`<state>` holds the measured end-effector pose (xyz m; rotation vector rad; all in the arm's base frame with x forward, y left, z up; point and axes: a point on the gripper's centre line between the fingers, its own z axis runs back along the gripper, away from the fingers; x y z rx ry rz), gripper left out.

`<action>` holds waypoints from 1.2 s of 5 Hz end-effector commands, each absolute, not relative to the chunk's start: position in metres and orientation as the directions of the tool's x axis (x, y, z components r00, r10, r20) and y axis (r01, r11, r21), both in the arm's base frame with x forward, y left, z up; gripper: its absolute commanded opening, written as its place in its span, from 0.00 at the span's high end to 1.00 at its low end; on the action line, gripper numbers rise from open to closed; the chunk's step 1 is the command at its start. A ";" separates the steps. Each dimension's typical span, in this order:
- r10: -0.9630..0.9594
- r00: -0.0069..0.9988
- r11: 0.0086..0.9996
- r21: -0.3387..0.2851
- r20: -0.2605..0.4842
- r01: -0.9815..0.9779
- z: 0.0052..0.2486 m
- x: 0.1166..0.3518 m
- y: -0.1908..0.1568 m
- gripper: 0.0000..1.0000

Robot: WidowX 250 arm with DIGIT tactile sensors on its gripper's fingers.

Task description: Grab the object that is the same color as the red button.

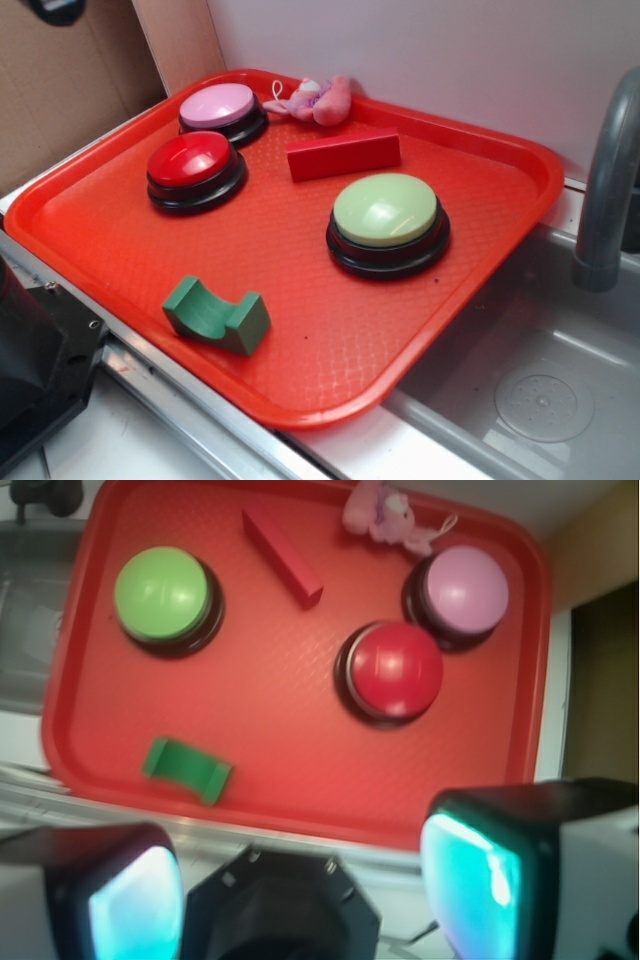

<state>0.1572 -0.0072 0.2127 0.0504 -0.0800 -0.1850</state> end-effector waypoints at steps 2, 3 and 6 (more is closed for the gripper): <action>-0.404 0.900 0.913 0.129 0.166 0.386 0.170 0.241 0.003 0.00; -0.451 0.874 0.892 0.124 0.182 0.435 0.142 0.269 0.000 0.00; -0.537 0.829 0.843 0.081 0.156 0.531 0.077 0.304 -0.006 0.00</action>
